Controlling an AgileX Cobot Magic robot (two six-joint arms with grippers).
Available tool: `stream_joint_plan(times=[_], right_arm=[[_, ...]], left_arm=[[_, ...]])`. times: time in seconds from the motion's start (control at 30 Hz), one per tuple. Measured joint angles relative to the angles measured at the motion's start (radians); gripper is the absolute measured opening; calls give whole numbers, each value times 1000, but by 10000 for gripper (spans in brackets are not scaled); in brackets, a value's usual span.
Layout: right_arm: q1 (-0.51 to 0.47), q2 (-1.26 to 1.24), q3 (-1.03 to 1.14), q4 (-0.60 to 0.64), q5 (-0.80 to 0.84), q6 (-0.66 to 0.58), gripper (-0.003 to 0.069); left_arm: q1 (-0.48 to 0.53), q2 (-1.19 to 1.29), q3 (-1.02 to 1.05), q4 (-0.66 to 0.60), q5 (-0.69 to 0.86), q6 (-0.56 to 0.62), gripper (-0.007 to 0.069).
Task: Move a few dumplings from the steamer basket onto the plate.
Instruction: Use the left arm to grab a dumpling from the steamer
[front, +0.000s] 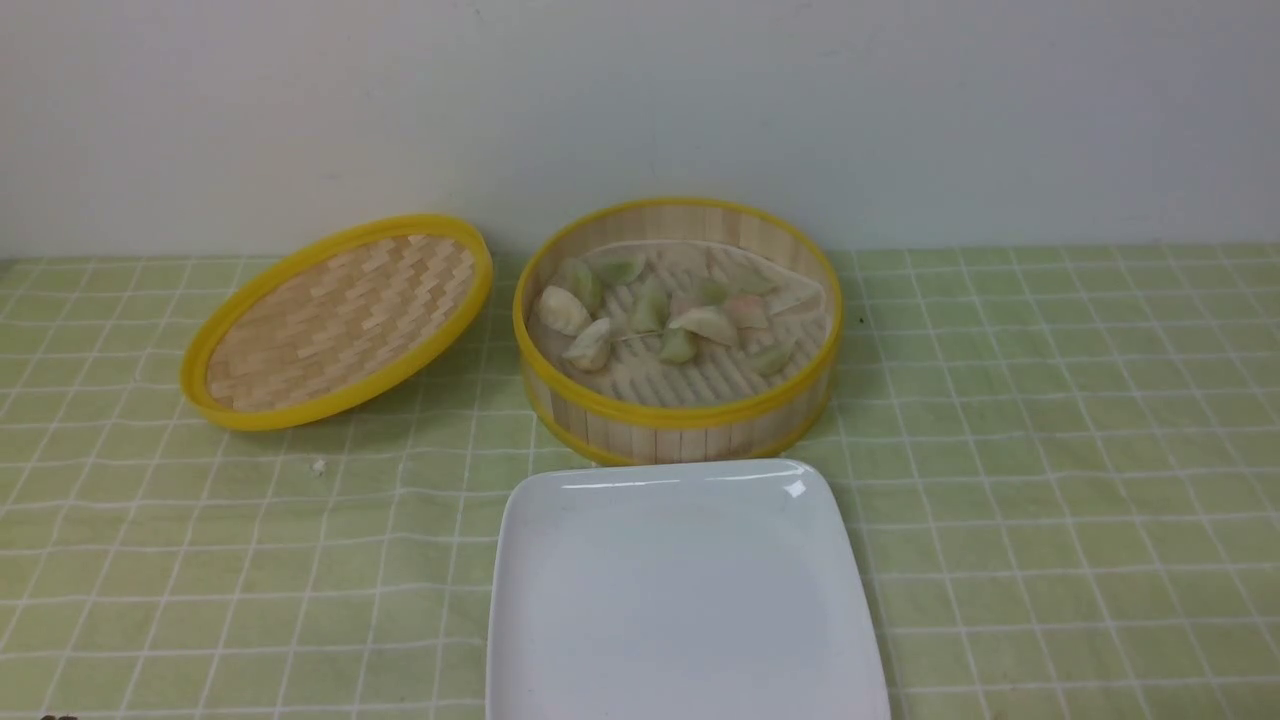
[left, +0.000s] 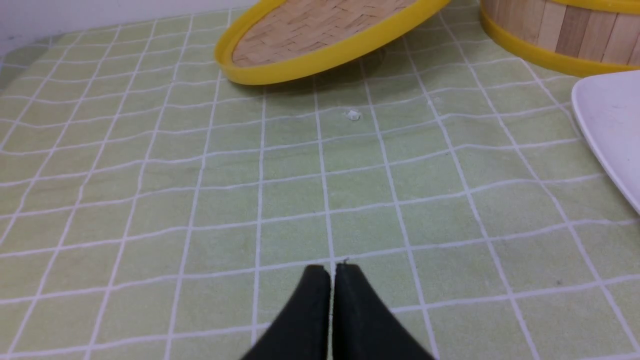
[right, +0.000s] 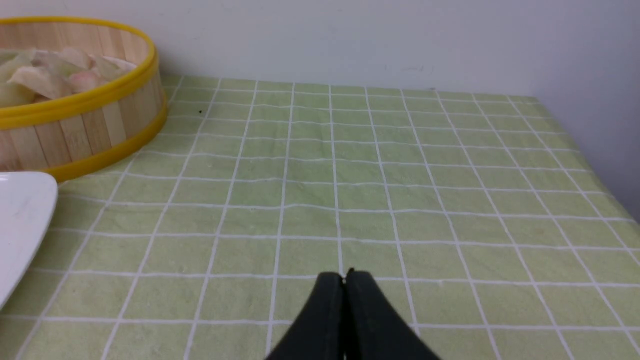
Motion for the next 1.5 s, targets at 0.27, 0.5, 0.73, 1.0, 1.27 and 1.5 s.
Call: stream_joint_plan(times=[0.27, 0.5, 0.73, 1.0, 1.27, 1.5], right_arm=[[0, 0, 0, 0, 0, 0, -15], [0, 0, 0, 0, 0, 0, -15], [0, 0, 0, 0, 0, 0, -15], [0, 0, 0, 4, -4, -30, -15], [0, 0, 11, 377, -205, 65, -15], [0, 0, 11, 763, -353, 109, -15]], left_arm=[[0, 0, 0, 35, -45, -10, -6], [0, 0, 0, -174, -290, -173, -6], [0, 0, 0, -355, -404, -232, -6], [0, 0, -7, -394, -624, -232, -6], [0, 84, -368, -261, -361, -234, -6], [0, 464, -768, -226, 339, -126, -6]])
